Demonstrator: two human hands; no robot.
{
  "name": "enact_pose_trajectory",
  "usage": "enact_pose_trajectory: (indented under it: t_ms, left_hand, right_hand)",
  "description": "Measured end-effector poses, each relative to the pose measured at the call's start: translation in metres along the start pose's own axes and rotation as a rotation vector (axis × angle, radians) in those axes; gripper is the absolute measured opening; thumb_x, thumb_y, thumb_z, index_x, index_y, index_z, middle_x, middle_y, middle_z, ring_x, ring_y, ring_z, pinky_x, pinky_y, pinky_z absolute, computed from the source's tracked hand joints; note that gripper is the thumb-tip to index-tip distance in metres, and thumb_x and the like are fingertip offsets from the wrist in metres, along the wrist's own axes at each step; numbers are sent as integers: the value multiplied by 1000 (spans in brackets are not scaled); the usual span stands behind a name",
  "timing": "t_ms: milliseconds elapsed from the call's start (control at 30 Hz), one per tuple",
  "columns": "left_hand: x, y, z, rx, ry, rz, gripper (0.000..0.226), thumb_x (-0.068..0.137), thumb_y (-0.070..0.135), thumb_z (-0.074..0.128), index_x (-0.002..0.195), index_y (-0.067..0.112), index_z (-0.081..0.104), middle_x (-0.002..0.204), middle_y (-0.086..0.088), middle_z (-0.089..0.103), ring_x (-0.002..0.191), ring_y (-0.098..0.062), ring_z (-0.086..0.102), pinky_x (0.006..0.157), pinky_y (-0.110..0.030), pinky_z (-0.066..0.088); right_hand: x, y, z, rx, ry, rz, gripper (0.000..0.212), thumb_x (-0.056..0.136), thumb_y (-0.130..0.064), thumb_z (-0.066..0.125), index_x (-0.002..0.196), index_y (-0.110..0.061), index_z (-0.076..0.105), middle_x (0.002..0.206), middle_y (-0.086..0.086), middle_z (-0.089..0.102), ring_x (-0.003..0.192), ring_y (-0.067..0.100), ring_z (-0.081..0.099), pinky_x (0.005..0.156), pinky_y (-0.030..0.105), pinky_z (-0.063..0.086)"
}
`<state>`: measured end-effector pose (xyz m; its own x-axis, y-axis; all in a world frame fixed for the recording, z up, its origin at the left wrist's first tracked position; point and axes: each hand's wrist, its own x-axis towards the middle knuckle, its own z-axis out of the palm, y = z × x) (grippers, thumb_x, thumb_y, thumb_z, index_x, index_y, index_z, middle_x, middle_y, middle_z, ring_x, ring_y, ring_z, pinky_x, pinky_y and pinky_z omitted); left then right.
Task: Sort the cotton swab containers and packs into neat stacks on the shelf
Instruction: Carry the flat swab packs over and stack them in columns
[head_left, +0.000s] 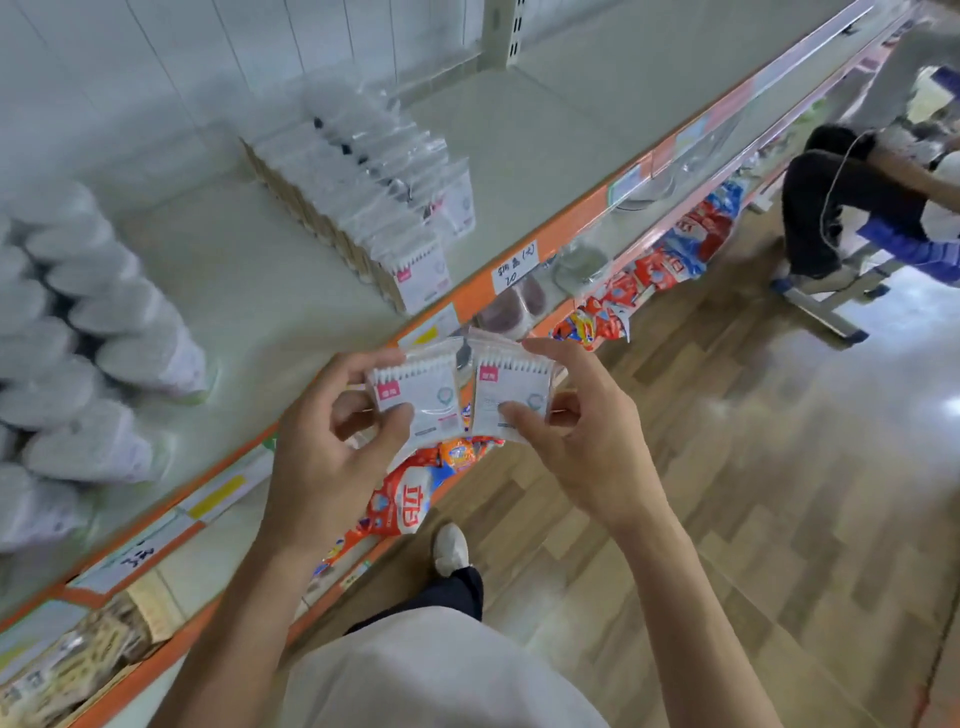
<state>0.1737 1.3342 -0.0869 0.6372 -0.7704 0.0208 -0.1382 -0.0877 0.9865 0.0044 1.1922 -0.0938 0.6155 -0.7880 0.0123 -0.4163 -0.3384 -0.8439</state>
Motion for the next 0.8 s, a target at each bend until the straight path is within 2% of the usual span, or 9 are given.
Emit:
enact_pose_trajectory:
  t_ms: [133, 267, 333, 400, 500, 600, 667, 800]
  left_hand:
    - [44, 5, 18, 14, -25, 24, 34, 87, -2, 70, 115, 18, 65, 100, 8, 76, 96, -10, 73, 73, -19, 57]
    - [73, 9, 29, 37, -9, 25, 36, 86, -5, 70, 114, 17, 65, 98, 9, 75, 93, -9, 73, 74, -17, 56]
    - [84, 11, 33, 47, 29, 19, 38, 86, -6, 70, 114, 19, 65, 98, 7, 75, 93, -11, 73, 77, -21, 57]
    - [91, 13, 35, 59, 64, 8, 39, 85, -6, 71, 113, 22, 66, 98, 4, 75, 93, -13, 73, 79, -25, 58]
    - [97, 17, 41, 81, 184, -20, 41, 85, -4, 73, 110, 27, 66, 97, 8, 74, 90, -9, 72, 76, -20, 56]
    - [97, 20, 52, 102, 307, -43, 37, 85, 2, 73, 111, 26, 67, 100, 10, 72, 91, -9, 72, 76, -18, 55]
    - [94, 22, 61, 127, 378, -57, 37, 86, -2, 73, 113, 23, 67, 103, 9, 71, 92, -12, 72, 79, -19, 55]
    - [90, 29, 84, 130, 503, -77, 40, 85, -8, 72, 114, 19, 67, 104, 5, 71, 93, -13, 71, 80, -16, 53]
  right_hand:
    - [46, 9, -15, -70, -23, -58, 40, 93, -22, 68, 127, -39, 54, 115, -18, 59, 84, 10, 67, 80, 37, 56]
    - [78, 16, -23, -34, -56, -77, 37, 95, -20, 65, 120, -45, 53, 112, -24, 62, 89, 8, 68, 80, 35, 57]
    - [97, 20, -27, -52, -91, -95, 34, 93, -20, 68, 120, -39, 58, 113, -22, 64, 95, 2, 66, 85, 27, 55]
    - [117, 22, -30, -100, -98, -134, 33, 91, -22, 70, 121, -33, 65, 110, -23, 67, 96, -2, 63, 86, 14, 49]
    - [160, 21, -37, -138, -128, -227, 30, 89, -23, 73, 117, -33, 68, 99, -33, 61, 92, -4, 58, 80, 3, 37]
    - [209, 17, -41, -71, -204, -293, 26, 90, -22, 73, 113, -33, 69, 99, -29, 65, 93, -3, 62, 82, 10, 45]
    - [239, 13, -39, -30, -260, -338, 23, 90, -19, 72, 110, -32, 69, 104, -22, 68, 94, -2, 66, 86, 16, 50]
    - [283, 7, -33, 75, -374, -389, 21, 90, -13, 73, 105, -27, 69, 105, -14, 72, 90, -3, 70, 82, 12, 52]
